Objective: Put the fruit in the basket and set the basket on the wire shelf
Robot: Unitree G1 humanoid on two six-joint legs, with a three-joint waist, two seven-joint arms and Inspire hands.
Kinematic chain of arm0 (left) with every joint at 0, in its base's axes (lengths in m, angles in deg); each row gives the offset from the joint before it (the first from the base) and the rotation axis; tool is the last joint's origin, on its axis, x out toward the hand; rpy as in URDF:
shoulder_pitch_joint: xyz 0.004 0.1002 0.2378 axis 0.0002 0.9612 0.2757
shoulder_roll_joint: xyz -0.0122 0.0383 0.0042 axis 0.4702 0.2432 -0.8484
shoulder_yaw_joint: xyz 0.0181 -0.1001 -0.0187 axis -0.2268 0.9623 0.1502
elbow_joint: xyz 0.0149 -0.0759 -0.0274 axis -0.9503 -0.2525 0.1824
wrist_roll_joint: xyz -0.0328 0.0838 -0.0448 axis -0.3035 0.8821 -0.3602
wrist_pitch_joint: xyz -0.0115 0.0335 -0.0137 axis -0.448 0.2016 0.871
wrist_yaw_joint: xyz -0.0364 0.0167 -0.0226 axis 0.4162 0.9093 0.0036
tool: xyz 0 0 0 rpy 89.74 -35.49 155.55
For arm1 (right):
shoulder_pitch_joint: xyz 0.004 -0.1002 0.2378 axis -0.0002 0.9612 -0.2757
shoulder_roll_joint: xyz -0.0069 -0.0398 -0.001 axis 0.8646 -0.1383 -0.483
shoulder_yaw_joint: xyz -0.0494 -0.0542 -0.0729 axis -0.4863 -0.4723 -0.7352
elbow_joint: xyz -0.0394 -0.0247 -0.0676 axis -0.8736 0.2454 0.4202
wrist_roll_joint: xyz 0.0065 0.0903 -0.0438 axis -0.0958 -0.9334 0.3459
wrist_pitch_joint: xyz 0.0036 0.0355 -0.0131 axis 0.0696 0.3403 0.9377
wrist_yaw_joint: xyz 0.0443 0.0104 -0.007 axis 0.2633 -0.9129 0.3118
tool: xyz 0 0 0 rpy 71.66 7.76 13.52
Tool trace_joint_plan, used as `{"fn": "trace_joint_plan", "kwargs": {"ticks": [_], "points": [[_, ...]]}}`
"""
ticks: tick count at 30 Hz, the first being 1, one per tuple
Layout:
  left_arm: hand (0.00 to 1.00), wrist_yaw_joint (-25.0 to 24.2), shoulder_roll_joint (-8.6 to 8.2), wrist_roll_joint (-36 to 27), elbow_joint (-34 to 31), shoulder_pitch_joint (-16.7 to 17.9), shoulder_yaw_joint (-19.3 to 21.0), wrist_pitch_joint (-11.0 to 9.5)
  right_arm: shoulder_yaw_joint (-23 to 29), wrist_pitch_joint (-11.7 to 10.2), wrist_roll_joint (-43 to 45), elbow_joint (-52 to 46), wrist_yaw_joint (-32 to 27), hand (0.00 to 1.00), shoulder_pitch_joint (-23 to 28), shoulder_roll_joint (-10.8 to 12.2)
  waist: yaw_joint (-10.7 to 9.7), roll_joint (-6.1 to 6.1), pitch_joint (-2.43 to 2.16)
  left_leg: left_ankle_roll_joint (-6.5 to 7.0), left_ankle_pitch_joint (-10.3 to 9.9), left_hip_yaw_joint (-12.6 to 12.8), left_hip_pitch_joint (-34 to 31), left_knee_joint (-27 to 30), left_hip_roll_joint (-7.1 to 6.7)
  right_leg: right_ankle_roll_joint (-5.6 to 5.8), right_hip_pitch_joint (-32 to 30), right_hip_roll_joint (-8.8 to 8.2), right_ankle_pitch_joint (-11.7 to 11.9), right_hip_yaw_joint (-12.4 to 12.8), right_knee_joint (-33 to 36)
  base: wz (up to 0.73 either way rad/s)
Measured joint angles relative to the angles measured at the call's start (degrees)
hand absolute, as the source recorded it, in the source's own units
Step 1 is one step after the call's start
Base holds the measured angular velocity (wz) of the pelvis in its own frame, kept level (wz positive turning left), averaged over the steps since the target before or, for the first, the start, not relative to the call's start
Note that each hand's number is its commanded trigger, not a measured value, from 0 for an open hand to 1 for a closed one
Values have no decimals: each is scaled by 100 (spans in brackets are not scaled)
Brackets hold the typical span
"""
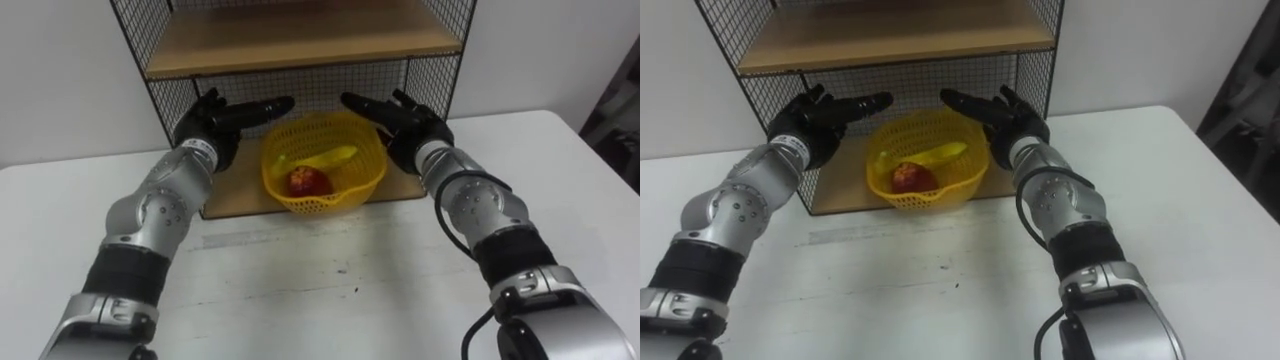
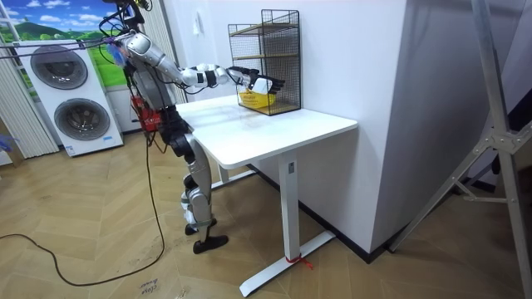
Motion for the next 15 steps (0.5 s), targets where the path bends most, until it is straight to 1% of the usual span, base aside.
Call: {"fn": "trace_joint_plan", "kwargs": {"ticks": [1, 2, 7, 12, 13, 15], "points": [[0, 7, 8, -1, 0, -20, 83, -1, 1, 3, 0, 0, 14, 0, -19, -11, -1, 0, 0, 0, 1, 0, 3, -1, 0, 0, 3, 2, 0, 2, 0, 0], [0, 6, 47, -6, 1, -36, 82, -1, 1, 3, 6, 0, 31, 0, -21, -21, 6, 4, 3, 0, 1, 0, 17, -2, 1, 0, 16, 10, 0, 8, -3, 0], [0, -16, 59, -7, 3, -40, 101, -2, -2, 1, 67, -1, 164, 0, -21, -30, 9, 20, 10, -1, 1, 12, 54, -5, 7, -4, 46, 11, 3, 26, 4, 0], [0, -72, 60, 25, 3, -39, 91, -8, -38, 0, 337, -34, 251, 0, -21, -66, 33, 39, 32, -5, 3, 24, 41, -23, 9, -5, 15, 15, 3, 30, 0, 0], [0, -86, 60, 16, 2, -38, 59, -15, -83, -1, 383, -35, 300, 0, -21, -110, 49, 37, 48, -9, 9, 25, 45, -34, 7, -5, 15, 21, 3, 32, -1, 0], [0, -124, 60, 24, -6, -21, 44, -15, -98, 1, 535, -86, 356, 0, -2, -136, 72, 30, 55, -11, 31, 28, 47, -77, 2, -5, 0, 22, 3, 31, -5, 0]]}}
